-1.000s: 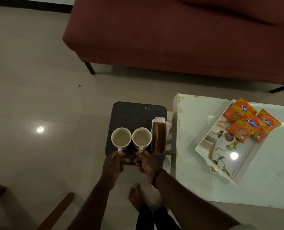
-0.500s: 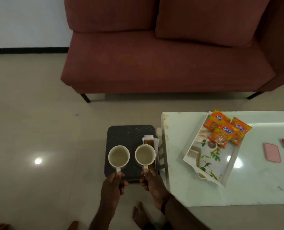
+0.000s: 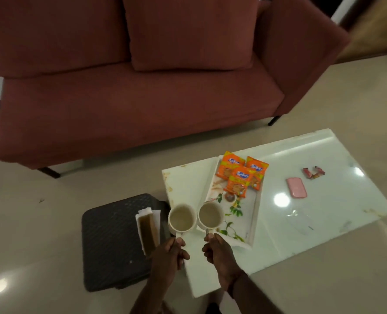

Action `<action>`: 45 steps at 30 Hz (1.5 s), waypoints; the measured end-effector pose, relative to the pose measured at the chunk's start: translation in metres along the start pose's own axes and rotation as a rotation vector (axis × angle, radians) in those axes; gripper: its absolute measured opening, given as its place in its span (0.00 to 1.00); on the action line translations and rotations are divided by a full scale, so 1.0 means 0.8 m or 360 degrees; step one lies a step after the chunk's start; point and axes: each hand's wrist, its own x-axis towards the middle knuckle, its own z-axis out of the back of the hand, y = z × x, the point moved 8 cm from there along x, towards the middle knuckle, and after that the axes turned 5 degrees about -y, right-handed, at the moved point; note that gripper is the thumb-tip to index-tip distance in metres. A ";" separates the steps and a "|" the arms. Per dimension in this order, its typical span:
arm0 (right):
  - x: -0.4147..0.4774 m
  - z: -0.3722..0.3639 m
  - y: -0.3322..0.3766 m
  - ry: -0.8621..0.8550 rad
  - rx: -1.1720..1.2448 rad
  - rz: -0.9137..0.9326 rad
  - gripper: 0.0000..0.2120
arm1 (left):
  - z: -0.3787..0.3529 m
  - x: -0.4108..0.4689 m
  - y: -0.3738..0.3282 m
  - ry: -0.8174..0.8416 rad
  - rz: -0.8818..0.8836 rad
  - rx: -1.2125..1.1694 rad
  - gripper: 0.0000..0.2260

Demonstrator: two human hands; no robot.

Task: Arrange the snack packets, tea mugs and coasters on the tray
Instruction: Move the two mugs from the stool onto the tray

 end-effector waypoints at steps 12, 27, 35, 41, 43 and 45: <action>0.107 0.136 -0.005 -0.0220 0.0151 -0.0126 0.12 | -0.160 0.088 0.003 0.0199 0.0117 0.0215 0.12; 0.235 0.176 -0.061 -0.0240 0.0288 -0.0169 0.10 | -0.250 0.194 0.042 0.0257 0.0139 0.0158 0.13; 0.268 0.171 -0.068 -0.0197 0.0270 -0.0199 0.10 | -0.262 0.224 0.056 0.0229 0.0146 0.0211 0.13; 0.282 0.166 -0.070 -0.0226 0.0311 -0.0165 0.10 | -0.266 0.242 0.055 0.0227 0.0075 0.0227 0.12; 0.284 0.165 -0.071 -0.0219 0.0286 -0.0136 0.10 | -0.268 0.247 0.057 0.0240 0.0092 0.0202 0.12; 0.283 0.166 -0.070 -0.0225 0.0267 -0.0108 0.09 | -0.269 0.248 0.058 0.0262 0.0091 0.0184 0.12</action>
